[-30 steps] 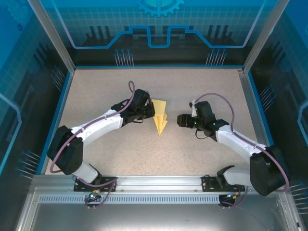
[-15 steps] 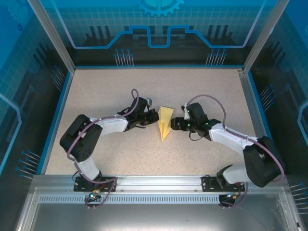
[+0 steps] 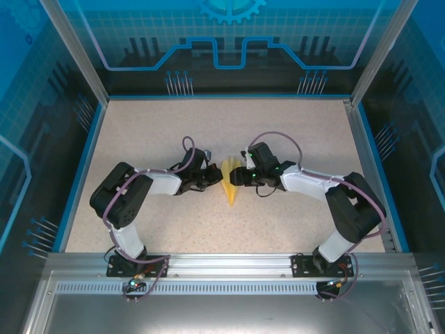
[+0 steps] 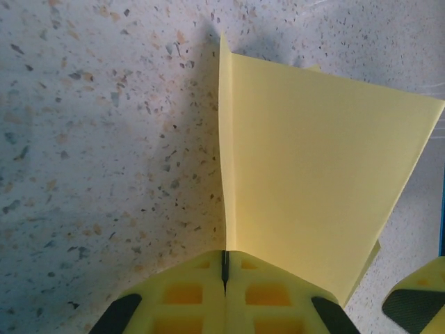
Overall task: Fold a paper plane with a square sheet of paper (pick it up from the middle)
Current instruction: Move the paper plane to the center of the table.
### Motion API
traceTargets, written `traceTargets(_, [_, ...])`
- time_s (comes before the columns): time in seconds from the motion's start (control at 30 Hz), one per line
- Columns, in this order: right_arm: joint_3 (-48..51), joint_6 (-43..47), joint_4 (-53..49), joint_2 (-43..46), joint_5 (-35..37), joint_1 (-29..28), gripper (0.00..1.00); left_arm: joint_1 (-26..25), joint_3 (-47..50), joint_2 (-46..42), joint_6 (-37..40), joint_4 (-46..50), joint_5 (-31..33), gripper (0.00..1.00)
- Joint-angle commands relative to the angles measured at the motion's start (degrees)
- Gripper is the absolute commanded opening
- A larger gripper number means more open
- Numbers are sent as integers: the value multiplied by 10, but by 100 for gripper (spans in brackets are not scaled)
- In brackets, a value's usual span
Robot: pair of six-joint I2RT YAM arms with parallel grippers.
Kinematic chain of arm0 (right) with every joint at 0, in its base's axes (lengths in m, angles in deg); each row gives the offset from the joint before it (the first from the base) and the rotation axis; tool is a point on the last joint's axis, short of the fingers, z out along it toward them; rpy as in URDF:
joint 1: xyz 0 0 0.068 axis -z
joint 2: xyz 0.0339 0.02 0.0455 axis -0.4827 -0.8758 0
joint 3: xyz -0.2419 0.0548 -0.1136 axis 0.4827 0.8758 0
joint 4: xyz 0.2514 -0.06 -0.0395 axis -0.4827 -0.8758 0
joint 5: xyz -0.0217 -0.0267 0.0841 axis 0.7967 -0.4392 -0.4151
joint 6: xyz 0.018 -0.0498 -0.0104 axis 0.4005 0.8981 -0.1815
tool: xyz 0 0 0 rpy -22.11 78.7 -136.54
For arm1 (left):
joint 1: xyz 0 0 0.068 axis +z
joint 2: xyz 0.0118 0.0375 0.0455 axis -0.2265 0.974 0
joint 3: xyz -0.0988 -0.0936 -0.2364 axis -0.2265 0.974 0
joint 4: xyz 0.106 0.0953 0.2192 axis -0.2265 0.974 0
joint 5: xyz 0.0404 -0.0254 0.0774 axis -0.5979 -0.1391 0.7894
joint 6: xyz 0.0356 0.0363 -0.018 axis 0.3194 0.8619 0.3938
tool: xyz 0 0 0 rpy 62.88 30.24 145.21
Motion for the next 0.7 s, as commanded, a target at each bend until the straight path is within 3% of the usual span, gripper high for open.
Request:
traceTargets(0.0, [-22,7,-30,-16,-8,-16,48,3,7,-3,-4,-12,-15,0])
traceTargets(0.17, [-39,5,-58,-29,9,-23,46,3,7,-4,-1,-9,-14,0])
traceTargets(0.4, [-38,-7,-82,-5,62,-30,50,3,7,-3,-1,-7,-14,0])
traceTargets(0.67, [-44,-22,-95,-19,49,-45,48,3,6,-5,0,-5,-14,0])
